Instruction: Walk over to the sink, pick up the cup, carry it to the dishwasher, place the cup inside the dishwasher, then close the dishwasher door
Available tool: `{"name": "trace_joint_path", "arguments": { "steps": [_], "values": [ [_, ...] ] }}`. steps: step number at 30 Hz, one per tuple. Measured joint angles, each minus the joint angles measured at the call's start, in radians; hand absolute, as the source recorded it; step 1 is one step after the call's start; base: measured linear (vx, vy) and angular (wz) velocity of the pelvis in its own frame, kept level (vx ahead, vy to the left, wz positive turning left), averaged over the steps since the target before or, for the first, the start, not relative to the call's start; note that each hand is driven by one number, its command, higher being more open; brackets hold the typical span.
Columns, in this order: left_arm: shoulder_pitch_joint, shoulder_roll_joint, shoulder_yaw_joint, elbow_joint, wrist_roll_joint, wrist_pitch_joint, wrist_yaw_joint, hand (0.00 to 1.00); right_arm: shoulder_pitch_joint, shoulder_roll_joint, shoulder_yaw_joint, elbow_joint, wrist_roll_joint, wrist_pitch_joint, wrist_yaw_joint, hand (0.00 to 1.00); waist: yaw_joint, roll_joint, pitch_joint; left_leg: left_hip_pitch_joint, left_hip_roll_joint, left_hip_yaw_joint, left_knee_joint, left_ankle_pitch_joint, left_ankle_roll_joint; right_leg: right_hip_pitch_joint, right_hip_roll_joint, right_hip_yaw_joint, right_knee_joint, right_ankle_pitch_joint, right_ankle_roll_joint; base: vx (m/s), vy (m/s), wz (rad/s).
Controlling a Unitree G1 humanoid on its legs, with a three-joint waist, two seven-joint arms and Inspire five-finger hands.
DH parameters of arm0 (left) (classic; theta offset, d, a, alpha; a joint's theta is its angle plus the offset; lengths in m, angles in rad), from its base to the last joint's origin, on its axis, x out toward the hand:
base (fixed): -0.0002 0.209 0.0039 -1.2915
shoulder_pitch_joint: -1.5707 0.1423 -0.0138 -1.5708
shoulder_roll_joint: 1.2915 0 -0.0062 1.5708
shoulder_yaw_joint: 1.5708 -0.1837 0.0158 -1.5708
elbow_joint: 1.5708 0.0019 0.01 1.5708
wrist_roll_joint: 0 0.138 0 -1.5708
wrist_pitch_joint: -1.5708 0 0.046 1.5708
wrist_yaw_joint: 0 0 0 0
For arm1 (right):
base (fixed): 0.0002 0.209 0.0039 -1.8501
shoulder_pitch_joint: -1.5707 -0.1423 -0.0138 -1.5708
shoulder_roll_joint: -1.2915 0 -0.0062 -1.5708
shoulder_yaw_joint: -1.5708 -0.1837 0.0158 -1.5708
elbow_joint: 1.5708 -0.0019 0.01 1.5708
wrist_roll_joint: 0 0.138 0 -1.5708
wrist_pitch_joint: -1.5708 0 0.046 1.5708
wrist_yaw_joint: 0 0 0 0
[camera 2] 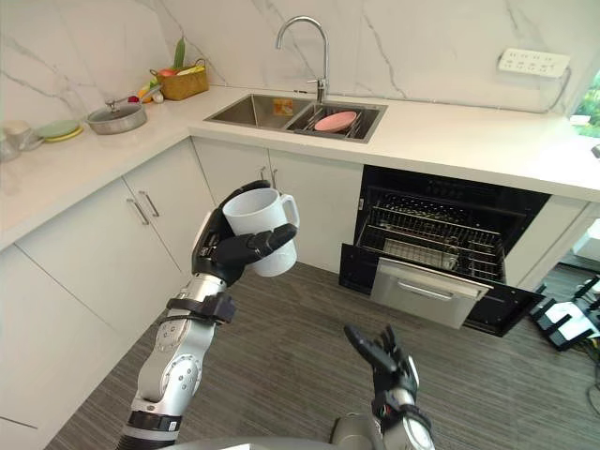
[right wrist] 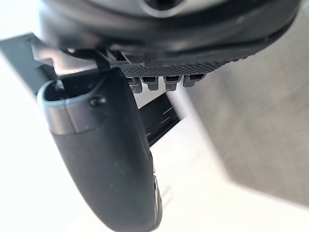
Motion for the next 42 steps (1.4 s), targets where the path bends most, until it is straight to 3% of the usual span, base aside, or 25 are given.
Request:
{"name": "trace_joint_path", "arguments": {
  "steps": [1,3,4,6,7,10,12,13,14,15,17,21,24,26,27,28,30,33,34,35,36,37,38,40,42],
  "values": [
    [0.011,-0.012,0.0,0.0,0.0,-0.012,0.002,0.0,0.006,-0.004,-0.001,-0.037,-0.001,-0.012,0.0,1.0,0.002,-0.002,0.002,-0.076,0.034,-0.038,0.149,0.075,-0.031,0.038,0.018,0.001,-0.028,-0.008,-0.003,0.31,-0.091,-0.12],
    [0.025,-0.031,-0.002,0.0,0.001,-0.022,0.007,0.0,0.003,-0.014,-0.02,-0.09,-0.003,-0.035,0.001,1.0,0.006,0.003,0.001,-0.188,0.074,-0.036,0.357,0.052,-0.03,0.101,0.034,0.009,-0.071,-0.017,-0.01,0.32,-0.032,-0.21],
    [0.043,-0.03,0.003,0.0,0.001,-0.03,0.012,0.0,-0.014,-0.03,-0.049,-0.138,-0.001,-0.063,0.003,1.0,0.009,0.0,0.002,-0.261,0.089,0.011,0.414,-0.014,0.024,0.164,0.039,0.03,-0.119,-0.021,-0.014,0.32,-0.019,-0.44],
    [0.07,-0.029,0.028,0.0,0.001,-0.049,0.036,0.0,-0.094,-0.064,-0.063,-0.139,0.002,-0.099,0.008,1.0,0.025,-0.001,0.001,-0.319,0.067,0.042,0.31,-0.117,0.078,0.199,0.035,0.096,-0.151,-0.022,-0.014,0.35,0.052,-1.0],
    [0.084,-0.03,0.061,0.004,0.001,-0.051,0.052,0.0,-0.165,-0.082,-0.062,-0.124,0.0,-0.108,0.008,1.0,0.039,-0.003,0.0,-0.332,0.025,0.022,0.142,-0.156,0.078,0.202,0.025,0.155,-0.154,-0.024,-0.009,0.31,0.13,-1.3],
    [0.11,-0.03,0.113,0.007,0.003,-0.052,0.077,0.0,-0.257,-0.085,-0.044,-0.115,-0.012,-0.132,0.006,1.0,0.052,-0.007,-0.004,-0.312,-0.07,-0.06,-0.288,-0.155,0.069,0.205,-0.011,0.259,-0.154,-0.023,0.041,0.33,0.234,-1.24],
    [0.114,-0.03,0.122,0.006,0.004,-0.051,0.083,0.0,-0.263,-0.086,-0.029,-0.126,-0.053,-0.142,0.005,1.0,0.046,-0.001,-0.009,-0.314,-0.095,-0.093,-0.626,-0.012,0.074,0.208,-0.048,0.316,-0.158,-0.035,0.098,0.39,0.362,-0.8],
    [0.114,-0.031,0.12,0.004,0.004,-0.051,0.083,0.0,-0.258,-0.09,-0.031,-0.128,-0.06,-0.141,0.005,1.0,0.041,0.013,-0.017,-0.322,-0.092,-0.093,-0.663,0.046,0.085,0.208,-0.053,0.321,-0.153,-0.049,0.124,0.39,0.401,-0.46],
    [0.115,-0.039,0.113,0.001,0.003,-0.051,0.082,0.0,-0.243,-0.107,-0.037,-0.13,-0.062,-0.141,0.007,1.0,0.02,0.042,-0.019,-0.337,-0.063,-0.075,-0.641,0.235,0.105,0.222,-0.052,0.331,-0.146,-0.085,0.187,0.42,0.488,-0.29],
    [0.122,0.0,0.109,0.026,0.003,-0.051,0.08,0.0,-0.211,-0.076,-0.034,-0.098,-0.064,-0.128,0.011,1.0,0.007,-0.014,-0.025,-0.327,-0.113,-0.038,-0.59,0.184,0.062,0.241,-0.123,0.327,-0.145,-0.1,0.201,0.35,0.405,-0.37],
    [0.127,0.036,0.134,0.029,0.002,-0.056,0.08,0.0,-0.188,-0.051,-0.028,-0.103,-0.057,-0.123,0.048,1.0,0.006,-0.051,-0.015,-0.295,-0.166,0.019,-0.576,0.112,0.093,0.255,-0.175,0.315,-0.174,-0.094,0.213,0.28,0.275,-0.53],
    [0.111,0.042,0.122,0.032,0.0,-0.066,0.071,0.0,-0.186,-0.07,-0.038,-0.16,-0.036,-0.11,0.109,1.0,-0.011,-0.054,-0.019,-0.308,-0.227,0.051,-0.43,-0.009,0.124,0.288,-0.246,0.3,-0.209,-0.048,0.252,0.21,0.181,-0.27],
    [0.085,0.028,0.076,0.035,0.0,-0.065,0.047,0.0,-0.183,-0.078,-0.058,-0.219,0.007,-0.109,0.121,1.0,-0.021,-0.054,-0.02,-0.321,-0.241,0.023,-0.401,-0.056,0.122,0.269,-0.255,0.293,-0.146,-0.034,0.233,0.11,0.115,0.16],
    [0.06,0.031,0.055,0.035,0.004,-0.065,0.025,0.0,-0.178,-0.069,-0.063,-0.271,0.041,-0.108,0.121,1.0,-0.028,-0.057,-0.018,-0.309,-0.249,0.011,-0.419,-0.07,0.136,0.16,-0.263,0.313,0.058,-0.005,0.19,0.08,0.116,0.05],
    [0.037,0.036,0.042,0.036,0.006,-0.065,0.025,0.0,-0.165,-0.051,-0.071,-0.303,0.041,-0.109,0.122,1.0,-0.032,-0.07,-0.009,-0.285,-0.267,0.0,-0.44,-0.074,0.141,0.08,-0.275,0.345,0.214,0.047,0.141,0.12,0.15,-0.02],
    [0.013,0.041,0.036,0.036,0.021,-0.065,0.024,0.0,-0.155,-0.031,-0.077,-0.325,0.041,-0.111,0.122,1.0,-0.031,-0.091,0.009,-0.234,-0.294,-0.004,-0.466,-0.081,0.153,0.01,-0.298,0.378,0.356,0.141,0.122,0.13,0.153,-0.12],
    [0.008,0.047,0.035,0.035,0.023,-0.064,0.03,0.0,-0.142,-0.018,-0.074,-0.332,0.039,-0.114,0.13,1.0,-0.035,-0.089,0.021,-0.153,-0.304,0.017,-0.518,-0.093,0.171,-0.052,-0.313,0.407,0.475,0.298,0.08,0.15,0.109,-0.45],
    [0.006,0.061,0.055,-0.014,0.022,-0.065,0.056,0.0,-0.138,-0.016,-0.05,-0.335,0.039,-0.112,0.161,1.0,-0.033,-0.083,0.041,-0.1,-0.288,0.086,-0.555,-0.111,0.188,-0.165,-0.247,0.265,0.454,0.04,0.085,0.17,0.047,-0.63],
    [0.007,0.063,0.062,-0.016,0.022,-0.064,0.056,0.0,-0.137,-0.016,-0.049,-0.337,0.039,-0.108,0.161,1.0,-0.031,-0.078,0.051,-0.09,-0.276,0.1,-0.558,-0.117,0.184,-0.168,-0.212,0.216,0.393,0.015,0.089,0.19,-0.011,-0.73],
    [0.02,0.072,0.071,-0.02,0.022,-0.062,0.055,0.0,-0.135,-0.014,-0.04,-0.341,0.039,-0.1,0.154,1.0,-0.025,-0.077,0.053,-0.072,-0.267,0.14,-0.562,-0.126,0.164,-0.169,-0.151,0.094,0.218,0.025,0.085,0.3,-0.009,-0.97],
    [0.049,0.087,0.085,-0.043,0.022,-0.059,0.054,0.0,-0.131,-0.012,-0.023,-0.364,0.039,-0.097,0.149,1.0,-0.011,-0.099,0.046,-0.059,-0.293,0.181,-0.539,-0.154,0.139,-0.15,-0.124,-0.085,0.032,0.138,-0.048,0.33,0.001,-1.25],
    [0.063,0.082,0.088,-0.048,0.022,-0.059,0.054,0.0,-0.129,-0.024,-0.016,-0.377,0.039,-0.097,0.151,1.0,0.007,-0.085,0.046,-0.053,-0.284,0.197,-0.529,-0.17,0.137,-0.131,-0.12,-0.15,0.002,0.12,-0.092,0.31,0.017,-1.53],
    [0.072,0.066,0.096,-0.048,0.024,-0.054,0.058,0.0,-0.138,-0.048,-0.004,-0.384,0.04,-0.097,0.157,1.0,0.016,-0.056,0.054,-0.04,-0.274,0.193,-0.524,-0.192,0.131,-0.13,-0.095,-0.143,-0.022,0.122,-0.099,0.28,0.063,-1.26],
    [0.068,0.058,0.071,-0.048,0.027,-0.047,0.066,0.0,-0.132,-0.059,-0.009,-0.381,0.04,-0.097,0.154,1.0,-0.002,-0.047,0.063,-0.013,-0.271,0.193,-0.545,-0.211,0.132,-0.13,-0.066,-0.106,-0.021,0.12,-0.1,0.23,0.079,-0.78],
    [0.067,0.067,0.032,-0.042,0.027,-0.045,0.056,0.0,-0.112,-0.057,-0.033,-0.383,0.042,-0.118,0.153,1.0,-0.013,-0.03,0.072,0.01,-0.251,0.209,-0.509,-0.287,0.144,-0.127,-0.056,-0.086,0.062,0.017,-0.095,0.08,0.013,-0.39]
  ]
}}
